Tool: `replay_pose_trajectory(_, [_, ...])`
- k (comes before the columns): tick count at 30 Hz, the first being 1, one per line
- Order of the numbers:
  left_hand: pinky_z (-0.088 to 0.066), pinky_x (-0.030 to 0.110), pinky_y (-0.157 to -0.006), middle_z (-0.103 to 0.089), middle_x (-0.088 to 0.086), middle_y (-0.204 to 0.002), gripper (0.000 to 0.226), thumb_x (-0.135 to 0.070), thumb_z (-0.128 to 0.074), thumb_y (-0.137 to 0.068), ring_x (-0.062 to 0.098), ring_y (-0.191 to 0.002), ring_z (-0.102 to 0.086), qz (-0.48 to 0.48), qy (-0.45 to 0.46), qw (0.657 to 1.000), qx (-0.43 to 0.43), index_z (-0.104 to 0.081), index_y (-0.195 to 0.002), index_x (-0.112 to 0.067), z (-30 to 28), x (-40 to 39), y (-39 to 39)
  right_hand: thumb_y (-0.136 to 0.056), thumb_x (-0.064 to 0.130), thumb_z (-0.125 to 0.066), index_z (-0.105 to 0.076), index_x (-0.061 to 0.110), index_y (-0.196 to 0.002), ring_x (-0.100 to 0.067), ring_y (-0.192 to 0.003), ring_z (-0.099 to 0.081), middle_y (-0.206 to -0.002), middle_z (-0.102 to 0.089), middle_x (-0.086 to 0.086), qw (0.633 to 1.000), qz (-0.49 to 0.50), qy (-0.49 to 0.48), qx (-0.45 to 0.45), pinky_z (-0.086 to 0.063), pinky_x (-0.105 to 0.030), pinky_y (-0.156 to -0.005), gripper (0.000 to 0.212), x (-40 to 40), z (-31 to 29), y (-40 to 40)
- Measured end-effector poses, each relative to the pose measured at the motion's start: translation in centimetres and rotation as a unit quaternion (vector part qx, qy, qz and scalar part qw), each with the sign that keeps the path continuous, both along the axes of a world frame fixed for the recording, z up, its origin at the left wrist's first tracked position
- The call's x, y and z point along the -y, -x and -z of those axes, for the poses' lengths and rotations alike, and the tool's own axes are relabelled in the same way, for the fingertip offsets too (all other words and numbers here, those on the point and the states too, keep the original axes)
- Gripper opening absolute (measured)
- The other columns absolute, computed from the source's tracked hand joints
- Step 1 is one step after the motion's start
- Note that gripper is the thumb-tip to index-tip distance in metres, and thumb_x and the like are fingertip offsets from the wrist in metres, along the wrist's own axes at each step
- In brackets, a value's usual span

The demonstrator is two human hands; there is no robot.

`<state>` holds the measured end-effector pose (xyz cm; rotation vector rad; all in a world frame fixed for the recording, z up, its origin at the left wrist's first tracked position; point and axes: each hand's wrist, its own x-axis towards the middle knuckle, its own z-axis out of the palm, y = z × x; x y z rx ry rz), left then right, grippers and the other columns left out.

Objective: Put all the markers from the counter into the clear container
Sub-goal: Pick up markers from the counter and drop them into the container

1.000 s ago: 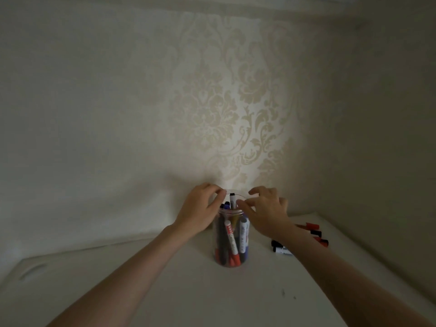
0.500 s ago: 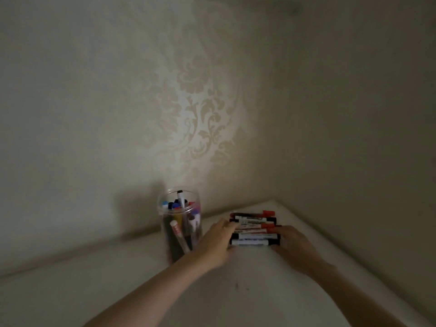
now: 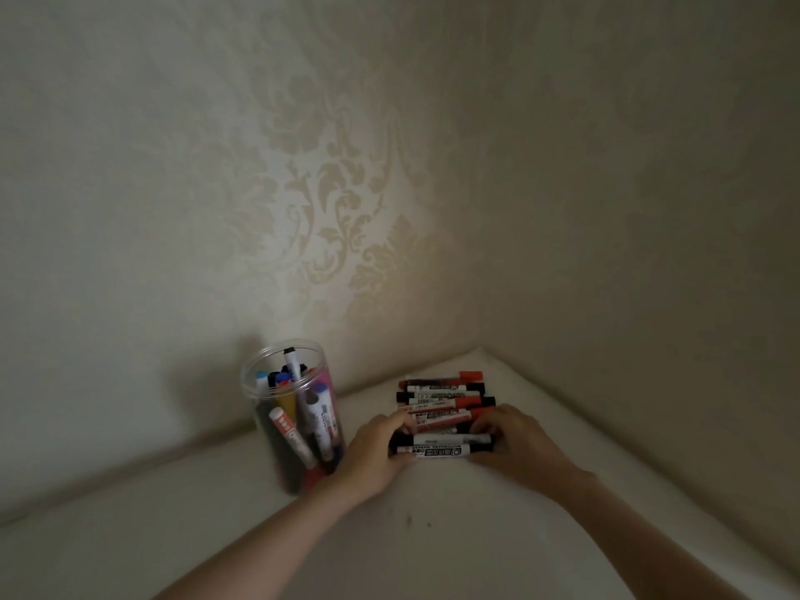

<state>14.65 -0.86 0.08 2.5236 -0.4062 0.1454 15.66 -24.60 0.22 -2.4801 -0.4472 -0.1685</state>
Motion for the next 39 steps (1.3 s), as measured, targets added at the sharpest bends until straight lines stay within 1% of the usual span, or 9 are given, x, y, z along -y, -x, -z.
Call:
replay_pose_trajectory(10, [-0.053,0.015,-0.088,-0.067,-0.005,-0.111,0.018,-0.017,-0.068,-0.091,0.004,-0.102,-0.064,0.009,0.041,0.999,-0.012,-0.059,-0.105,-0.023,0.3,-1.6,3.4,-0.084,0.030,-0.067,-0.070,0.023,-0.100,-0.001,-0.089,-0.053,-0.093,-0.054,0.016,0.999,-0.032,0.020,0.004,-0.038,-0.007,-0.074,0.018,-0.5,-0.4,1.7])
replay_pose_trajectory(14, [-0.050,0.008,-0.083,-0.071,-0.007,-0.111,0.015,-0.016,-0.066,-0.093,0.002,-0.103,-0.065,-0.010,0.085,0.996,-0.029,-0.062,-0.107,-0.021,-0.2,-2.1,4.9,-0.093,0.020,-0.053,-0.064,0.023,-0.119,-0.015,-0.108,-0.054,-0.116,-0.056,0.004,0.998,-0.009,0.058,0.032,-0.038,-0.016,-0.089,0.028,-0.3,0.5,1.2])
replay_pose_trajectory(20, [-0.049,0.011,-0.085,-0.071,-0.010,-0.105,0.013,-0.017,-0.068,-0.091,0.000,-0.098,-0.064,-0.032,0.129,0.991,-0.007,-0.068,-0.104,-0.021,-2.5,-2.9,5.7,-0.087,0.031,-0.062,-0.068,0.025,-0.107,-0.020,-0.096,-0.056,-0.102,-0.060,0.000,0.994,0.070,0.085,0.013,-0.043,-0.026,-0.076,0.022,-0.7,1.3,1.6])
replay_pose_trajectory(23, [-0.045,0.002,-0.081,-0.073,-0.004,-0.106,0.016,-0.013,-0.068,-0.091,-0.001,-0.094,-0.064,-0.032,0.135,0.989,0.046,-0.071,-0.107,-0.015,-4.4,-3.2,5.9,-0.091,0.022,-0.058,-0.067,0.021,-0.104,-0.019,-0.091,-0.060,-0.096,-0.063,0.005,0.996,0.090,0.007,0.004,-0.042,-0.024,-0.071,0.016,-1.5,0.7,2.4])
replay_pose_trajectory(27, [-0.041,0.000,-0.077,-0.076,0.001,-0.104,0.020,-0.010,-0.070,-0.089,0.003,-0.092,-0.065,-0.011,0.114,0.986,0.122,-0.074,-0.109,-0.013,-8.9,-3.6,6.6,-0.091,0.016,-0.058,-0.065,0.021,-0.085,-0.016,-0.054,-0.058,-0.066,-0.066,0.001,0.981,0.108,-0.158,-0.010,-0.048,-0.032,-0.055,0.011,-2.8,-2.3,2.7])
replay_pose_trajectory(31, [-0.047,0.005,-0.079,-0.077,-0.003,-0.098,0.019,-0.008,-0.073,-0.086,0.005,-0.089,-0.069,-0.048,0.154,0.962,0.221,-0.076,-0.104,-0.014,-15.7,-6.5,7.2,-0.091,0.024,-0.057,-0.067,0.020,-0.084,-0.019,-0.062,-0.064,-0.072,-0.071,-0.003,0.956,0.145,-0.255,0.016,-0.046,-0.030,-0.056,0.013,-4.1,-7.3,3.5])
replay_pose_trajectory(34, [-0.048,0.003,-0.081,-0.074,-0.005,-0.097,0.019,-0.006,-0.074,-0.085,0.008,-0.089,-0.069,-0.097,0.165,0.943,0.271,-0.075,-0.103,-0.013,-20.3,-10.8,7.5,-0.092,0.026,-0.054,-0.068,0.017,-0.082,-0.023,-0.061,-0.062,-0.069,-0.069,-0.006,0.941,0.144,-0.307,0.022,-0.052,-0.041,-0.062,0.020,-5.1,-10.1,3.9])
replay_pose_trajectory(36, [-0.045,0.002,-0.080,-0.076,-0.001,-0.098,0.019,-0.006,-0.073,-0.086,0.010,-0.089,-0.069,-0.124,0.114,0.949,0.266,-0.075,-0.103,-0.012,-21.8,-13.4,7.8,-0.092,0.029,-0.053,-0.069,0.017,-0.082,-0.024,-0.061,-0.061,-0.070,-0.069,-0.009,0.935,0.141,-0.323,0.027,-0.053,-0.045,-0.066,0.022,-5.8,-11.2,4.0])
replay_pose_trajectory(39, [-0.052,0.020,-0.086,-0.077,0.004,-0.100,0.018,-0.006,-0.073,-0.086,0.016,-0.091,-0.070,-0.133,0.041,0.966,0.220,-0.076,-0.103,-0.011,-22.0,-15.7,8.2,-0.092,0.029,-0.053,-0.070,0.015,-0.083,-0.022,-0.058,-0.057,-0.069,-0.067,-0.009,0.928,0.131,-0.347,0.033,-0.049,-0.040,-0.061,0.023,-7.1,-12.3,4.3])
